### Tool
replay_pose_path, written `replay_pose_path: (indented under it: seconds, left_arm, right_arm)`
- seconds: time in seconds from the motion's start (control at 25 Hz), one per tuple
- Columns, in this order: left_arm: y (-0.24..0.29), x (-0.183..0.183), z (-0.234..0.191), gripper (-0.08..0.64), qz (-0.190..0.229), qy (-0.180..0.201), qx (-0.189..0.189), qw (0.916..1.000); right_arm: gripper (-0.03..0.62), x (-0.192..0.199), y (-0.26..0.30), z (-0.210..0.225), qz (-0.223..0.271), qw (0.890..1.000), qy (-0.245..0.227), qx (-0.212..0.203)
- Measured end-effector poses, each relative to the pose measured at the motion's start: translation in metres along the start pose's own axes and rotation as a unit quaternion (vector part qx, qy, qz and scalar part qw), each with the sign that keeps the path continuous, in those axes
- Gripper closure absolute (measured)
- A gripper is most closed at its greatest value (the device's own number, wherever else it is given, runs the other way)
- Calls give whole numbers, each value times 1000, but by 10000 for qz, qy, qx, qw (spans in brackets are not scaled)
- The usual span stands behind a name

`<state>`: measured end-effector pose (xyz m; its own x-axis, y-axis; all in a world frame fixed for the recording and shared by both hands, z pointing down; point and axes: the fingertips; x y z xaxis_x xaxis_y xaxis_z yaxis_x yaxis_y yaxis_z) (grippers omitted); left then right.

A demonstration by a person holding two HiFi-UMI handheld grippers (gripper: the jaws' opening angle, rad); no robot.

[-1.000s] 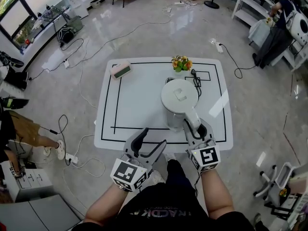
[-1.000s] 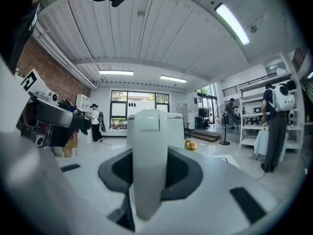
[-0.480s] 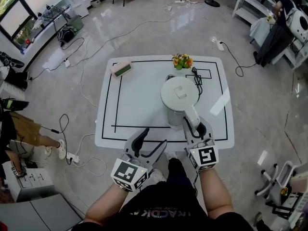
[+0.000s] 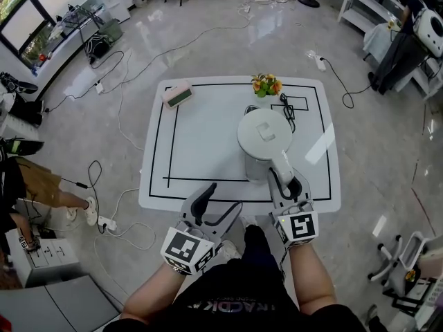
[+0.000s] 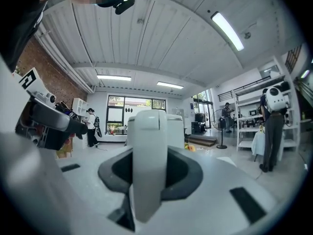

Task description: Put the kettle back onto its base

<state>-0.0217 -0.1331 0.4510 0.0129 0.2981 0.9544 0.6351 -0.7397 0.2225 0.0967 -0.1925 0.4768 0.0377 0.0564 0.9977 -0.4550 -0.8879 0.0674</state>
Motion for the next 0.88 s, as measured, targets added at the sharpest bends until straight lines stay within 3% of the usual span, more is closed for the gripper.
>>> replay_pose_path:
  seconds: [0.88]
  left_arm:
    - [-5,4,-1,261,-43,12,10,10000]
  right_arm:
    - [480,13,-5,-3,-44,10000,70,6]
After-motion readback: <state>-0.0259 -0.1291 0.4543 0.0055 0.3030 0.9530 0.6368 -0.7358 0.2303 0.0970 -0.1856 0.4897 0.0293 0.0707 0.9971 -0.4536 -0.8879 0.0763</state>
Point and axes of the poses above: the fingertips, and each gripper's own axes: y forward along the fingers, z to its right, x out of its underside
